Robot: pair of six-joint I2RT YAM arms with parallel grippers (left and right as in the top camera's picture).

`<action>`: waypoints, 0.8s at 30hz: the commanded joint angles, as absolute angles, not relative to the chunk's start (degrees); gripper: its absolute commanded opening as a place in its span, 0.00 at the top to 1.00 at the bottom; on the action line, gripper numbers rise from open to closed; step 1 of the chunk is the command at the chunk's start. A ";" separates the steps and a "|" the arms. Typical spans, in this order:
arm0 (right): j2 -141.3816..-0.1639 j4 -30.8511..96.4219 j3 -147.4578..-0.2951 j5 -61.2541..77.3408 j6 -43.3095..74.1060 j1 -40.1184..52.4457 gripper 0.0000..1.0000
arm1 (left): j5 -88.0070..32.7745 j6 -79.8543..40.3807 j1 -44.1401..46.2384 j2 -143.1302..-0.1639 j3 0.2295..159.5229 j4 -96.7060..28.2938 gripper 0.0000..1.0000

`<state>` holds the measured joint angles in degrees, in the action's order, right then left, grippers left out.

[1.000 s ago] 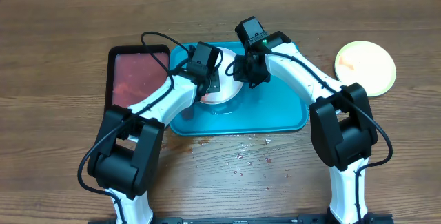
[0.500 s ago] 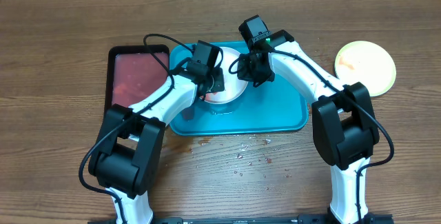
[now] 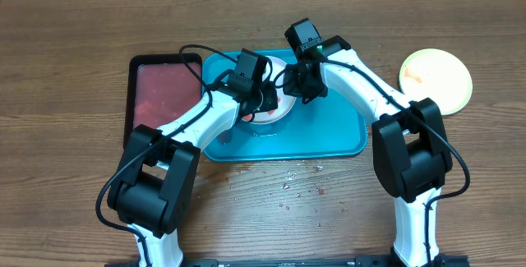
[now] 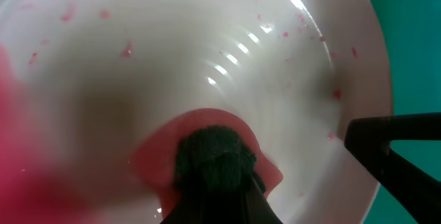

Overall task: Clean dirty plates on tray and stack at the side
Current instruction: 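Scrub the white plate with the sponge while right gripper holds the rim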

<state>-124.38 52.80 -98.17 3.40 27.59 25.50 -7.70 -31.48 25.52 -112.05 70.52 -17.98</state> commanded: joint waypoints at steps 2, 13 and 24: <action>-123.81 51.90 -98.56 6.20 28.14 26.30 0.96 | -9.80 -32.56 27.14 -114.48 70.57 -20.10 0.96; -123.81 52.40 -98.56 6.17 28.12 26.30 0.96 | 6.37 -29.41 22.92 -114.48 70.57 -21.28 0.96; -123.81 52.53 -98.56 6.13 28.12 26.30 0.96 | 6.31 -25.52 16.82 -114.48 70.57 -20.95 0.96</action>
<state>-124.49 52.31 -98.08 5.98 28.49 26.35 3.33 -28.29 17.34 -112.86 71.29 -20.58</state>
